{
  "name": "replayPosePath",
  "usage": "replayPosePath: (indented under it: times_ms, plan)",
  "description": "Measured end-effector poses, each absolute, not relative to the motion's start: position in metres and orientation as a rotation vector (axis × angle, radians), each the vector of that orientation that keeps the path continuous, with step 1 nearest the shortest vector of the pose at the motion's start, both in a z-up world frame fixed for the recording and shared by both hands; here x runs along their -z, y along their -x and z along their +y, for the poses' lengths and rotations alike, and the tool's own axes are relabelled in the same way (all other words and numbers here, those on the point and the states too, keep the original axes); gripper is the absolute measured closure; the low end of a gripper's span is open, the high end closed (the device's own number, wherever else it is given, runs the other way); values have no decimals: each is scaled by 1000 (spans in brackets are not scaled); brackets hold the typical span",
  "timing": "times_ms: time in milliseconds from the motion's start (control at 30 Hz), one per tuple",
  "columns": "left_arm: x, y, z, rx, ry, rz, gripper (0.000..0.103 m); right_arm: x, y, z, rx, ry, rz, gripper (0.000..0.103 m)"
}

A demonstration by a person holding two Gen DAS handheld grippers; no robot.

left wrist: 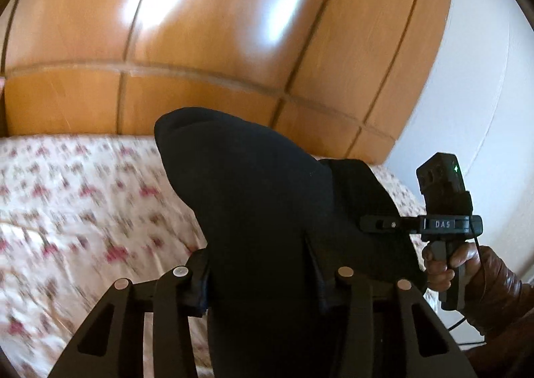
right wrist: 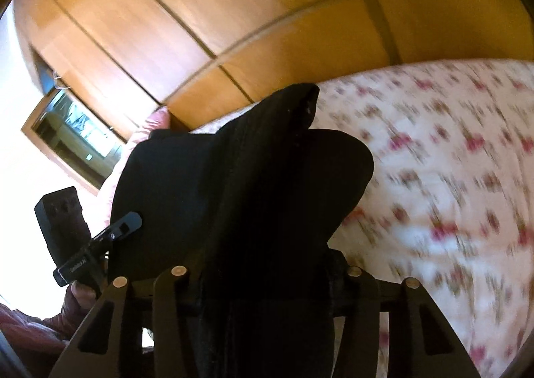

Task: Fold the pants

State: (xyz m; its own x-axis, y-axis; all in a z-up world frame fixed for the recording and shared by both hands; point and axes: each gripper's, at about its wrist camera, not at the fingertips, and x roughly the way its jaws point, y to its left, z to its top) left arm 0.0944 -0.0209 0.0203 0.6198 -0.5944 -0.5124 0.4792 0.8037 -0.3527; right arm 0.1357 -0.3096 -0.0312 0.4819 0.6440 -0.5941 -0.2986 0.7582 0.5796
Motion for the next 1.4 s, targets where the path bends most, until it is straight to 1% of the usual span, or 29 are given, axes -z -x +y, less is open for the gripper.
replayPosePath:
  times_ms: [167,333,433,467,500,533,567,600,633,700,800,833,867,900,1133,1400]
  plan:
    - [-50,-142,-5,570,160,592,58,7,-188,-291,-633,-414,841,53]
    - [-57,-213,3,504,120,593,57,0,-259,-276,-622,-422,810,53]
    - [-31,-258,9,440,111,675,53,15,-302,-269,-586,-418,829,51]
    - [-14,-273,13,419,113,731,50,25,-314,-266,-572,-409,850,50]
    - [12,-289,12,366,79,815,49,40,-326,-263,-548,-385,881,49]
    - [31,-298,12,318,49,871,49,61,-338,-259,-497,-352,941,45]
    - [51,-304,13,298,47,902,42,83,-347,-256,-449,-325,1002,32]
    - [60,-303,18,296,94,882,31,107,-353,-257,-433,-330,1030,31]
    - [64,-304,25,273,151,875,28,110,-352,-263,-450,-377,988,30]
    - [67,-308,29,273,208,880,26,110,-350,-267,-460,-399,971,31]
    - [61,-306,25,249,183,852,26,107,-349,-266,-454,-389,981,29]
    - [57,-304,24,234,176,846,26,105,-349,-265,-445,-381,988,25]
    - [54,-304,26,221,178,845,26,102,-347,-264,-424,-362,989,17]
    - [50,-301,25,197,178,839,26,97,-346,-262,-397,-350,987,14]
    - [23,-245,21,47,92,767,26,62,-311,-261,-252,-218,921,14]
    - [-4,-181,3,8,85,700,26,29,-247,-250,-172,-139,851,13]
